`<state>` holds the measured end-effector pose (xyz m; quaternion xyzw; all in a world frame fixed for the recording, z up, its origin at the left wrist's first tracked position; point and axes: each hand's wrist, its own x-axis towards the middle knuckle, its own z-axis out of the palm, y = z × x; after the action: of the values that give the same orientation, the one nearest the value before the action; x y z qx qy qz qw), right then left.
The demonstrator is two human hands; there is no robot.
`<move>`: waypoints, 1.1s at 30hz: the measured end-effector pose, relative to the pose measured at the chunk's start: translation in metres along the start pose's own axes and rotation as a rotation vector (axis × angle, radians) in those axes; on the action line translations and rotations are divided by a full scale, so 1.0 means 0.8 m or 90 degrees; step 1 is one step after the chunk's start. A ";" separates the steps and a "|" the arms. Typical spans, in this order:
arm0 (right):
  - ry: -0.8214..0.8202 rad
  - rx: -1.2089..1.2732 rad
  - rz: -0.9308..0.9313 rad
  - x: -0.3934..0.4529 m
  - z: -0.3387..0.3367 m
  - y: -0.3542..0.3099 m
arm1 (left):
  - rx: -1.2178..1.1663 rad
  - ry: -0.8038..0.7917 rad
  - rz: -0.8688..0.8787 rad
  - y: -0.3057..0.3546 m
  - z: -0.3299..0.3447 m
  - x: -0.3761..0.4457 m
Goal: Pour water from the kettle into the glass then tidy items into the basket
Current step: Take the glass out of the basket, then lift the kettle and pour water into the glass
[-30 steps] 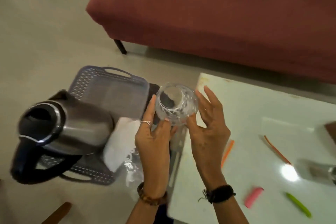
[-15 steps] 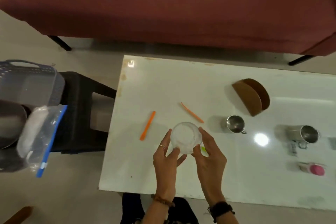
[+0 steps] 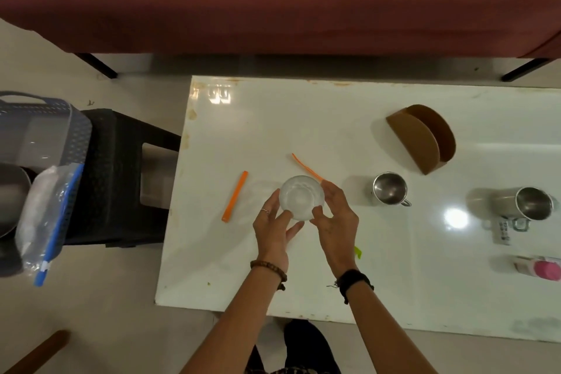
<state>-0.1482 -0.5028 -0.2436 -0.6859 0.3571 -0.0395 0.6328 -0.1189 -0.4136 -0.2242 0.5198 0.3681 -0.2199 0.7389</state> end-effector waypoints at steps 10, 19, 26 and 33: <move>0.070 -0.076 -0.086 -0.040 0.006 -0.045 | -0.030 0.022 -0.043 0.042 -0.040 -0.013; -0.168 0.014 -0.149 -0.169 0.177 -0.142 | -0.118 0.063 0.107 0.164 -0.208 -0.085; -0.403 0.095 -0.145 -0.282 0.412 -0.179 | -0.228 0.343 0.294 0.266 -0.438 -0.083; -0.465 -0.029 -0.104 -0.332 0.599 -0.142 | -0.023 0.438 0.248 0.322 -0.629 0.012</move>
<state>-0.0529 0.0372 -0.1301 -0.6950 0.0528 0.1652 0.6978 -0.0891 0.1480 -0.1706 0.6100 0.4925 0.1179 0.6094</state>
